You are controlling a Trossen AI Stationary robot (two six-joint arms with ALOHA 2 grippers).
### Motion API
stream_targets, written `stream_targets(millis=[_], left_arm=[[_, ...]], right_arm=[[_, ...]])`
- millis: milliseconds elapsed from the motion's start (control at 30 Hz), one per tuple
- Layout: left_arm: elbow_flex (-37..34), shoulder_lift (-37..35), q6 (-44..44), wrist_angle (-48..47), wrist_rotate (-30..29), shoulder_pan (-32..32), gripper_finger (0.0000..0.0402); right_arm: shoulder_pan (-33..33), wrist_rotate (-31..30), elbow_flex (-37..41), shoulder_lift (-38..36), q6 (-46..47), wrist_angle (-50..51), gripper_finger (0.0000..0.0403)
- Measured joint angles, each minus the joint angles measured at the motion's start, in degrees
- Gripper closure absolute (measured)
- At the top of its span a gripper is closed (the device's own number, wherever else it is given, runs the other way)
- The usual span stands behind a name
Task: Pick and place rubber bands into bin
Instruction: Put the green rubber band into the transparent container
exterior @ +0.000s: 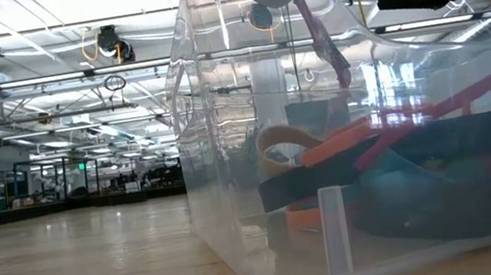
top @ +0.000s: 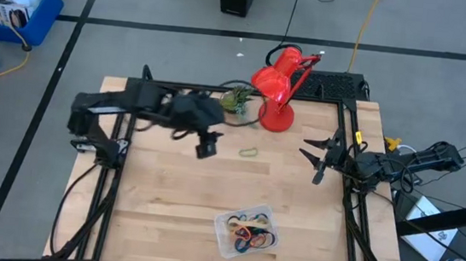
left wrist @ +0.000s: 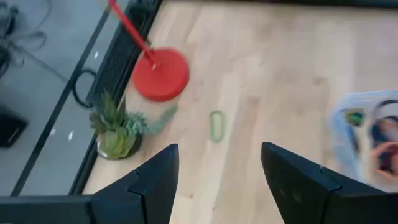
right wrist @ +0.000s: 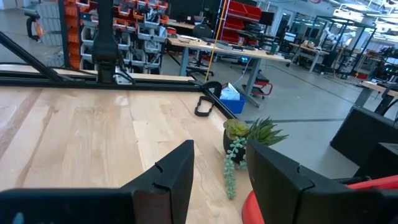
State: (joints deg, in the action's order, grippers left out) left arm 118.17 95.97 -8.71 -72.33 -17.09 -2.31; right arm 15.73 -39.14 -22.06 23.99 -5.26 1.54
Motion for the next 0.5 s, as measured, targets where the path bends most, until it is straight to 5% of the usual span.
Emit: stream_targets(millis=[500], left_arm=[[-0.02, 21.49, 2.6, -0.88, 4.91, 10.22, 0.0167]], right_arm=[[0.0, -0.04, 0.0, 0.02, 3.48, 0.0, 0.0259]])
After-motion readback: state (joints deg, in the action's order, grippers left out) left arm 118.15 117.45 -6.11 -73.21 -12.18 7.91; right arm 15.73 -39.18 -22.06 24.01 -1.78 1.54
